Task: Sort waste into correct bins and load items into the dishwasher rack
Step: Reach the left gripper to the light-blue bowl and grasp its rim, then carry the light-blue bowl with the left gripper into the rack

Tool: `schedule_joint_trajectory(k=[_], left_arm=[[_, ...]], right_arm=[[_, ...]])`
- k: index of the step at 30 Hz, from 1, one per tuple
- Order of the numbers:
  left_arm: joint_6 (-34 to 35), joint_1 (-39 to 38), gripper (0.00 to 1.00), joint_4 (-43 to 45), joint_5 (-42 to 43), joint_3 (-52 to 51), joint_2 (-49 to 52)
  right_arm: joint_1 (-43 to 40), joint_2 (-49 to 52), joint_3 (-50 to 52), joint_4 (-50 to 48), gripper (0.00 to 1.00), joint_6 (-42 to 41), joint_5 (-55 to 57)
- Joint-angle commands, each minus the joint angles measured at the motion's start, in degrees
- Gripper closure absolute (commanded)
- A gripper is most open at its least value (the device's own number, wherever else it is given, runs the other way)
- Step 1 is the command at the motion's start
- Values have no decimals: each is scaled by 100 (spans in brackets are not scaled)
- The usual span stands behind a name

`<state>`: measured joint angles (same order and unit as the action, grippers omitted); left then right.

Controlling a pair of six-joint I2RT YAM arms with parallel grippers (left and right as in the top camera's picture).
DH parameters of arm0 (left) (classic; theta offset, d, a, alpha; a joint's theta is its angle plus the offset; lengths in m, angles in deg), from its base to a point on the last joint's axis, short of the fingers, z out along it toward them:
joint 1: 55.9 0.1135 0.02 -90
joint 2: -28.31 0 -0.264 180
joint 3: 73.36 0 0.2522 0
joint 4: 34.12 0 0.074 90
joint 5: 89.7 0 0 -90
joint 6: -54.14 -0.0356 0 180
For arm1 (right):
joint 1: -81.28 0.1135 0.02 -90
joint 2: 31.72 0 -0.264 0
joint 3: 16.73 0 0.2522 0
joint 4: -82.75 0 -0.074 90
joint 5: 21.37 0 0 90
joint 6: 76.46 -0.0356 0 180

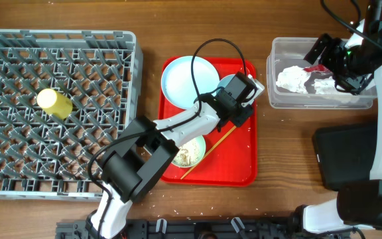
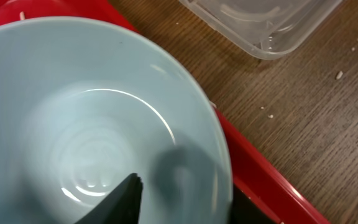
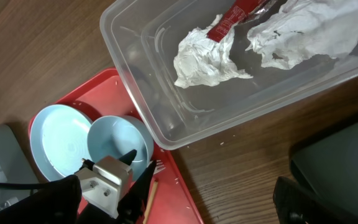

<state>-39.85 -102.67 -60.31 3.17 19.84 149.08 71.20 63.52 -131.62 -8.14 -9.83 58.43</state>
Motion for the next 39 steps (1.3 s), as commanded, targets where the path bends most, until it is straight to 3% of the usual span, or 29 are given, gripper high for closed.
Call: schedule_joint_trajectory(k=[1,2,4,8,12,14,18,22,26,28,30,32,34,39], left_arm=[[-9,15,79,120,7,42,50],[-9,13,89,175,7,42,35],[-2,11,96,197,7,46,-33],[190,11,96,195,35,46,-278],[852,13,96,197,426,46,-765],[1272,13,96,177,1064,46,-1224],[1974,400,96,-374,1123,46,-2269],[2994,1915,96,-1327,1488,46,-3178],[3565,4568,96,-2299,4518,44,-3375],[3578,5842,96,-3346,4791,44,-3370],[3497,6721,96,-3628,4918,39,-3370],[2962,7434,96,-3213,5735,39,-3364],[2968,7838,96,-2481,6249,39,-3355],[3005,7696,96,-896,6249,39,-2905]], right_arm=[[-7,-96,-11,-11,0,-66,52],[-7,-96,-11,-11,0,-68,55],[-7,-96,-11,-11,0,-68,55],[-7,-96,-11,-11,0,-68,55],[-7,-96,-11,-11,0,-68,52],[-7,-96,-11,-11,0,-66,52],[-7,-96,-11,-11,0,-70,55],[-7,-96,-11,-11,0,-68,55],[-7,-96,-11,-11,0,-68,55],[-7,-96,-11,-11,0,-68,55],[-7,-96,-11,-11,0,-68,55],[-7,-96,-11,-11,0,-66,55],[-7,-96,-11,-11,0,-68,55],[-7,-96,-11,-11,0,-68,52]])
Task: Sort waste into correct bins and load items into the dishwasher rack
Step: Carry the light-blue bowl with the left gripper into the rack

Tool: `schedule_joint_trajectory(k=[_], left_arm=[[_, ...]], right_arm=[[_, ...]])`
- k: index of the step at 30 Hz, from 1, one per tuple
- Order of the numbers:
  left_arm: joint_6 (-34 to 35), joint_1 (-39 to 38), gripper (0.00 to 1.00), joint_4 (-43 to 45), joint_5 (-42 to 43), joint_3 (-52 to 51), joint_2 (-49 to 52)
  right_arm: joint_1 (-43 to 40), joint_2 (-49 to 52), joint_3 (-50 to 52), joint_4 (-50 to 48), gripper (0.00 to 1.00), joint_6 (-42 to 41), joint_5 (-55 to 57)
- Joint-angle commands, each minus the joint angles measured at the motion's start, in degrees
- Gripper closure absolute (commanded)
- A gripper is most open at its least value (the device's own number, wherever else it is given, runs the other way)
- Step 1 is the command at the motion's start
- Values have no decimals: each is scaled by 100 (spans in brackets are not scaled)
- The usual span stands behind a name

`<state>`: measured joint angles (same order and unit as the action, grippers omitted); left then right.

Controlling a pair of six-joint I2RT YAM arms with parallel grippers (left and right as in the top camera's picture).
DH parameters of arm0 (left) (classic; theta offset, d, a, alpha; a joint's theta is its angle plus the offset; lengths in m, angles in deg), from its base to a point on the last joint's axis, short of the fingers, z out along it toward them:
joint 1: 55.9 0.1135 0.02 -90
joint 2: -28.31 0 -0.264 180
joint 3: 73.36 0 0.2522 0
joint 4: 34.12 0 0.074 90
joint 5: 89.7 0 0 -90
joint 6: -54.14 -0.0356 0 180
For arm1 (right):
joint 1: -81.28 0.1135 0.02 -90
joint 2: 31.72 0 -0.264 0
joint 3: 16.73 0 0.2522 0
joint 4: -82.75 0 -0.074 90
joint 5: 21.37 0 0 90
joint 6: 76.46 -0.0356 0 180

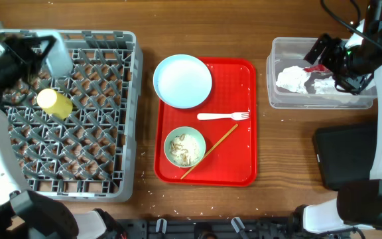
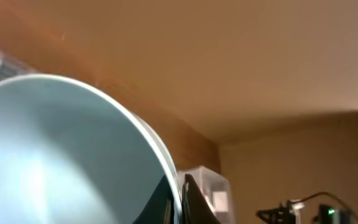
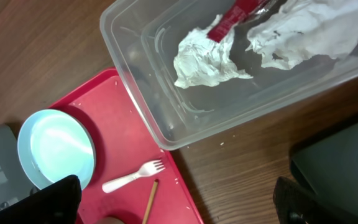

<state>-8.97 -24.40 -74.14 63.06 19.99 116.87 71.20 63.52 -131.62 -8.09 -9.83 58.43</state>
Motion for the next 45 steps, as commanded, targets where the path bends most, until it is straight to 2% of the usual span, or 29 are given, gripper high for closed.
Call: schedule_joint_trajectory(k=[1,3,7,13,18,19,20,22,23,27,29,32,34,35,37,38,40,41,42,44,45], left_arm=[[92,-203,96,949,260,24,643],[573,-238,96,1580,262,24,1204],[968,-238,96,2527,581,24,2197],[962,-208,95,2518,579,24,2743],[964,22,96,2323,474,24,2820],[966,94,93,2216,472,24,2813],[964,160,84,2133,474,24,2813],[962,273,77,2028,472,24,2813],[962,337,71,1998,474,24,2813],[960,579,66,1755,470,24,2623],[960,702,59,1698,466,24,2382],[938,911,55,1023,-282,24,1860],[632,1027,50,273,-1290,24,1453],[358,1069,48,-212,-2177,24,1126],[334,1067,50,-527,-2949,24,730],[339,1060,53,-527,-2966,24,581],[354,935,78,-487,-2964,24,310],[348,833,83,-461,-2964,24,293],[238,634,96,-433,-2973,24,302],[-356,195,96,-358,-3178,24,345],[-697,-98,96,-352,-3545,24,376]], right_arm=[[-7,-96,-11,-15,0,-68,52],[-7,-96,-11,-15,0,-66,52],[-7,-96,-11,-15,0,-70,52],[-7,-96,-11,-15,0,-68,52],[-7,-96,-11,-15,0,-68,55],[-7,-96,-11,-15,0,-68,55],[-7,-96,-11,-15,0,-68,55],[-7,-96,-11,-15,0,-68,55],[-7,-96,-11,-15,0,-68,55],[-7,-96,-11,-15,0,-68,52],[-7,-96,-11,-15,0,-68,52],[-7,-96,-11,-15,0,-68,55],[-7,-96,-11,-15,0,-68,55],[-7,-96,-11,-15,0,-68,55],[-7,-96,-11,-15,0,-66,55],[-7,-96,-11,-15,0,-68,55],[-7,-96,-11,-15,0,-68,55],[-7,-96,-11,-15,0,-66,55],[-7,-96,-11,-15,0,-68,52],[-7,-96,-11,-15,0,-68,55],[-7,-96,-11,-15,0,-68,55]])
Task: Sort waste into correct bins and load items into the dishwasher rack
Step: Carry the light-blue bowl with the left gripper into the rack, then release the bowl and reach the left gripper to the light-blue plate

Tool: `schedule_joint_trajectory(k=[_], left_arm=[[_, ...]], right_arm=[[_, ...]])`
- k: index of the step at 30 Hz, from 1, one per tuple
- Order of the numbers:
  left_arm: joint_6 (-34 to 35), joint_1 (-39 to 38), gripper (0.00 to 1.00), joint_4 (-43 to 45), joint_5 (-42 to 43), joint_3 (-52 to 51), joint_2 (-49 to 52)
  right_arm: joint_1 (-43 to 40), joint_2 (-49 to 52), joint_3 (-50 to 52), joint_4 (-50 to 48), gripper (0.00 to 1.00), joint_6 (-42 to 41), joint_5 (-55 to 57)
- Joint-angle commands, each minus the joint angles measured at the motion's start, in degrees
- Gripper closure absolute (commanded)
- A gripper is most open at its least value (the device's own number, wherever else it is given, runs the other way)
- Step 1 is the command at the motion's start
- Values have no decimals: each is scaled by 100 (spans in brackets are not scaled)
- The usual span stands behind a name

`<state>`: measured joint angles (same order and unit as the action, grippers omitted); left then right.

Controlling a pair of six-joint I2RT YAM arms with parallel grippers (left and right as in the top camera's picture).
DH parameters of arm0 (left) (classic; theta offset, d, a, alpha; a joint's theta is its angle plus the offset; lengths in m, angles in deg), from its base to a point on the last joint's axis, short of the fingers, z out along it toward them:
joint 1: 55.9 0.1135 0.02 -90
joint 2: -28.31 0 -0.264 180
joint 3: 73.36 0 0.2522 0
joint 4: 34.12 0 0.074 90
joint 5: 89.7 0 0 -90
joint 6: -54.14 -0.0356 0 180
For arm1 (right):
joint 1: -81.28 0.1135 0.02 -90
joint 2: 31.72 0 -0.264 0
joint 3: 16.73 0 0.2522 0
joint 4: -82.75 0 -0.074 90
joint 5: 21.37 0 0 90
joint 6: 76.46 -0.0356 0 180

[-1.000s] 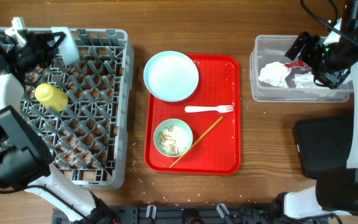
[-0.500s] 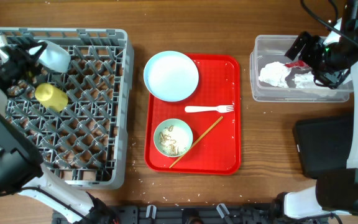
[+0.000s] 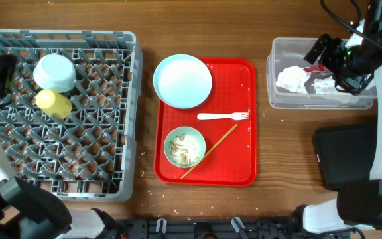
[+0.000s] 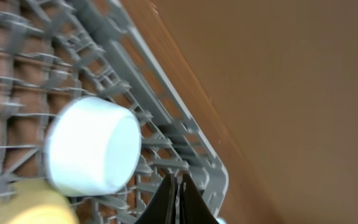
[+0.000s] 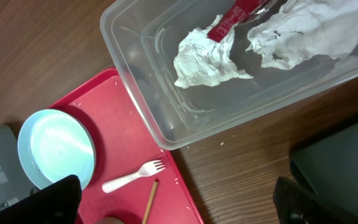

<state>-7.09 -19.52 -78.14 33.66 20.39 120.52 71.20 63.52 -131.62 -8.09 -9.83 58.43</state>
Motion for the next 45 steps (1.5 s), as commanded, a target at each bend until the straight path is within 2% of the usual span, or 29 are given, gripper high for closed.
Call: schedule_joint_trajectory(k=[1,3,4,9,13,18,23,27,29,32,38,41,43,45], left_arm=[[-1064,-885,96,52,-1121,-15,59],[-1062,-1338,96,44,-2310,-15,214],[-1064,-1471,96,44,-2608,-15,308],[-1211,-1556,96,2,-2824,-15,1029],[-1211,-1408,96,-11,-3464,-15,1143],[-1211,-1121,96,-195,-3493,-15,1180],[-1165,-1075,96,-90,-3084,-15,994],[-1213,-1082,96,68,-1921,-15,841],[-1552,-1097,96,-9,-2107,-15,949],[-1556,-1058,96,-175,-2959,-15,1182],[-1665,-918,96,-170,-3003,-15,1532],[-1624,-831,96,-153,-3442,-15,1510],[-1344,-721,96,-199,-3394,-13,1274],[-1075,-706,96,-170,-2977,-13,789]], right_arm=[[-7,-96,-11,-15,0,-68,52],[-7,-96,-11,-15,0,-66,52],[-7,-96,-11,-15,0,-68,55],[-7,-96,-11,-15,0,-68,55],[-7,-96,-11,-15,0,-68,52],[-7,-96,-11,-15,0,-68,55],[-7,-96,-11,-15,0,-66,55],[-7,-96,-11,-15,0,-68,55],[-7,-96,-11,-15,0,-68,52],[-7,-96,-11,-15,0,-70,55],[-7,-96,-11,-15,0,-68,52],[-7,-96,-11,-15,0,-68,55],[-7,-96,-11,-15,0,-68,52],[-7,-96,-11,-15,0,-68,52]])
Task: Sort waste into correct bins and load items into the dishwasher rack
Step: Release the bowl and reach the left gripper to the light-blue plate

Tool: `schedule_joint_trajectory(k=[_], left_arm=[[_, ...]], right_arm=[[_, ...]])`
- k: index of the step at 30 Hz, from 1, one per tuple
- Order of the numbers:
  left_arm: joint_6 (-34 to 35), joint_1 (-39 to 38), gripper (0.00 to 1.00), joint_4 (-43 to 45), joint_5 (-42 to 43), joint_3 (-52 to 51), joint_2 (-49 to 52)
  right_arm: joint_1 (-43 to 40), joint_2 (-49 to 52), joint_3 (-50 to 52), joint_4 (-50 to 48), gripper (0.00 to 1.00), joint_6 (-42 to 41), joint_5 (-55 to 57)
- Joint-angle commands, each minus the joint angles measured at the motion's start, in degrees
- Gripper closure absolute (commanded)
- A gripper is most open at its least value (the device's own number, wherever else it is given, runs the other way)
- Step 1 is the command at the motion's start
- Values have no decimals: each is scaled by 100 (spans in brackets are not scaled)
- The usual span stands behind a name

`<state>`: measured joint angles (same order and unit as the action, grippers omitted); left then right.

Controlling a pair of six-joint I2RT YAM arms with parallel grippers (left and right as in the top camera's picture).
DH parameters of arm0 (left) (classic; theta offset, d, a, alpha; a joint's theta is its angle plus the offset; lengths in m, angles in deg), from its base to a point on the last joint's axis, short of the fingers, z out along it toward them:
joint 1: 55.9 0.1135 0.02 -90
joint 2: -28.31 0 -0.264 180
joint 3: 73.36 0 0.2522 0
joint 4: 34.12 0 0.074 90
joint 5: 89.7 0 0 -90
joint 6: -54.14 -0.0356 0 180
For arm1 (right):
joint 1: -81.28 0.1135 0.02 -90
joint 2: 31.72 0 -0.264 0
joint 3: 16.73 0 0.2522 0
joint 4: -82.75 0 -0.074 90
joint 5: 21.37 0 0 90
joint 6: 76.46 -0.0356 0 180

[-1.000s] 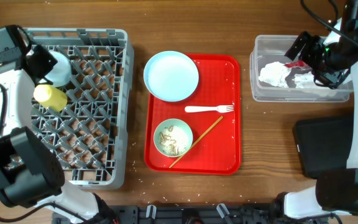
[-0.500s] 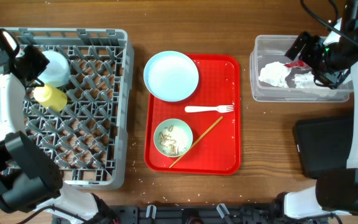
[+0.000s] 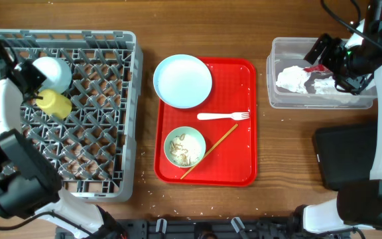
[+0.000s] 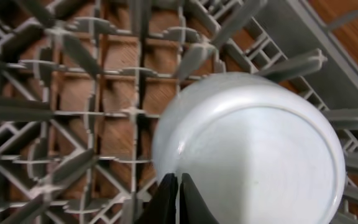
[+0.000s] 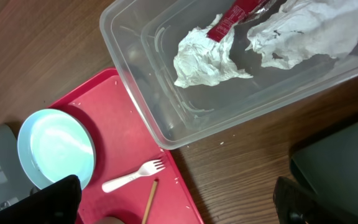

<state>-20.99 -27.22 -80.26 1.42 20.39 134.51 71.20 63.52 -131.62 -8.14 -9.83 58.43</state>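
A pale blue bowl (image 3: 52, 72) lies upside down in the back left of the grey dishwasher rack (image 3: 85, 166), next to a yellow cup (image 3: 55, 103). My left gripper (image 3: 29, 79) is just left of the bowl. In the left wrist view the bowl (image 4: 253, 149) fills the frame, and the left gripper (image 4: 178, 199) is shut at its near edge with nothing showing between the fingers. The red tray (image 3: 244, 166) carries a blue plate (image 3: 182, 80), a white fork (image 3: 223, 116), a green bowl of scraps (image 3: 184, 149) and a chopstick (image 3: 209, 152). My right gripper (image 5: 179, 199) hangs wide open.
A clear bin (image 3: 274, 73) at the back right holds crumpled paper (image 5: 207, 59) and a red wrapper. A dark bin (image 3: 350, 156) stands in front of it. The right arm hovers over the clear bin. Crumbs lie scattered on the wooden table.
My left gripper was at the rack's far left edge, away from the upturned bowl. Now it sits right beside the bowl, still shut. The bowl, tray items and right arm are unchanged.
My left gripper was first on the pale blue bowl on the red tray. Then it held the bowl above the rack's back left corner. Later the bowl lay upside down in the rack by the yellow cup, the gripper apart from it. Now the gripper is close to it again.
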Motion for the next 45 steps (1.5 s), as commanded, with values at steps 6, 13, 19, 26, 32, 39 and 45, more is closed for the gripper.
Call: schedule_joint_trajectory(k=[6,13,19,26,32,39,45], left_arm=[[984,-94,57,188,1526,-15,-2371],[931,-2090,0,-457,3781,-15,-2371],[-120,-4911,13,-136,1792,-15,-1211],[-570,-6496,18,1080,-1003,-15,509],[-573,-6489,32,1342,-997,-15,1217],[-570,-6502,56,1335,-999,-15,1587],[-568,-6636,96,1333,-997,-15,1569]], right_arm=[[-7,-96,-11,-11,0,-68,55],[-7,-96,-11,-11,0,-68,52],[-7,-96,-11,-11,0,-68,52],[-7,-96,-11,-11,0,-68,55],[-7,-96,-11,-11,0,-66,52],[-7,-96,-11,-11,0,-68,55],[-7,-96,-11,-11,0,-70,52]])
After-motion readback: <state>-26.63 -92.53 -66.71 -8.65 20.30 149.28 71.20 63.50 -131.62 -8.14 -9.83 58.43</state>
